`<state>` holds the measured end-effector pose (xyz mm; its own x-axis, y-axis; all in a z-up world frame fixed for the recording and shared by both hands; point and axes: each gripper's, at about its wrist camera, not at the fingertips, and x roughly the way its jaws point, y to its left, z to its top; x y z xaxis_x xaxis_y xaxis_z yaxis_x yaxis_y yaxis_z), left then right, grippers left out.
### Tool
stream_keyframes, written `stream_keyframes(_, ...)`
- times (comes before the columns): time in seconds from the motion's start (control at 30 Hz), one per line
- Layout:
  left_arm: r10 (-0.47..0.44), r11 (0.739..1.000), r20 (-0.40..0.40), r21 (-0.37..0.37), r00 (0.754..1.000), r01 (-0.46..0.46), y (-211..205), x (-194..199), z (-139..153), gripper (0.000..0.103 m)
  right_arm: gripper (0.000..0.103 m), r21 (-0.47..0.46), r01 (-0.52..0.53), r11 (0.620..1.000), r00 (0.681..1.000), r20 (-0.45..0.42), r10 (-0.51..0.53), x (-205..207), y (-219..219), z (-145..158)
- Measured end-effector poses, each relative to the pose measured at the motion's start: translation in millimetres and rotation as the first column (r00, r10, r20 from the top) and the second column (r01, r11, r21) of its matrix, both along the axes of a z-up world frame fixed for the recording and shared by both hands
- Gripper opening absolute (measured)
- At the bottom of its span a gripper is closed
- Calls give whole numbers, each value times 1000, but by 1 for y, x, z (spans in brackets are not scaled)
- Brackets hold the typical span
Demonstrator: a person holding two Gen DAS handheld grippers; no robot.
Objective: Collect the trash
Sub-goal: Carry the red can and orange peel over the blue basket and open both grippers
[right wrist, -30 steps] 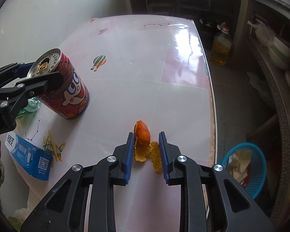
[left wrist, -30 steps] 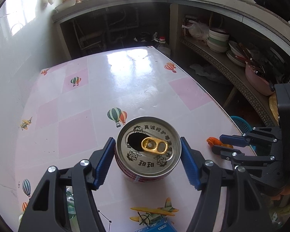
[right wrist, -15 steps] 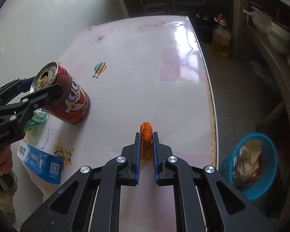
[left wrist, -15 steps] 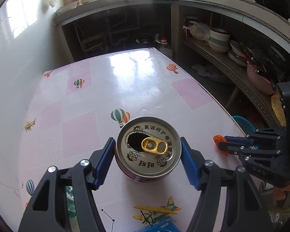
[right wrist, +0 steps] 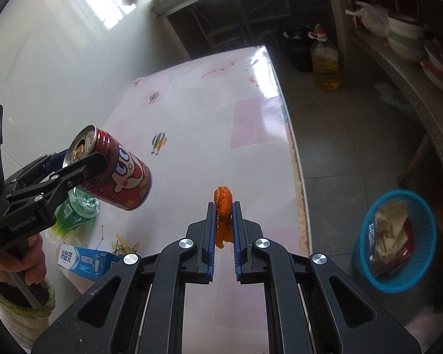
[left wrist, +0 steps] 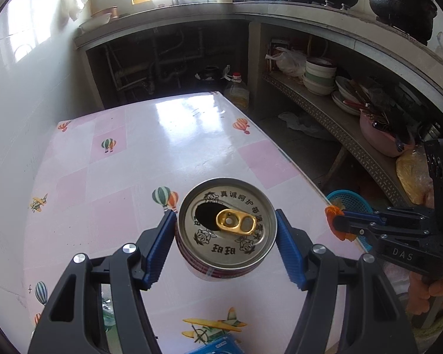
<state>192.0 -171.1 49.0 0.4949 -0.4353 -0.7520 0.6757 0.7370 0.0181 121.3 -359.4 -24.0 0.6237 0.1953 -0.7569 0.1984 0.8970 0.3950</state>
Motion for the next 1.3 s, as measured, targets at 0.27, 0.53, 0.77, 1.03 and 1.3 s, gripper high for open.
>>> stream_keyframes(0.27,-167,984,-12,-69,986,165,-73,-39,27,64,9,-19,274,962,961,55,-272,-78,-88,19)
stream_keyframes(0.53,-347,938,-175,-82,921,337,-185,-77,3,64,9,-16,538,843,838,-100,-537,-178,-162,-34)
stream_keyframes(0.77,-370,918,-318,19,873,396,-285,-102,-55,64,9,17,600,800,789,-181,-588,-217,-175,-67)
stream_keyframes(1.03,-309,948,-287,-22,906,317,-343,-108,-84,78,9,51,624,780,772,-191,-606,-236,-187,-79)
stream_keyframes(1.3,-311,950,-265,-53,913,309,-307,-108,-71,78,9,59,620,782,772,-226,-594,-232,-191,-100)
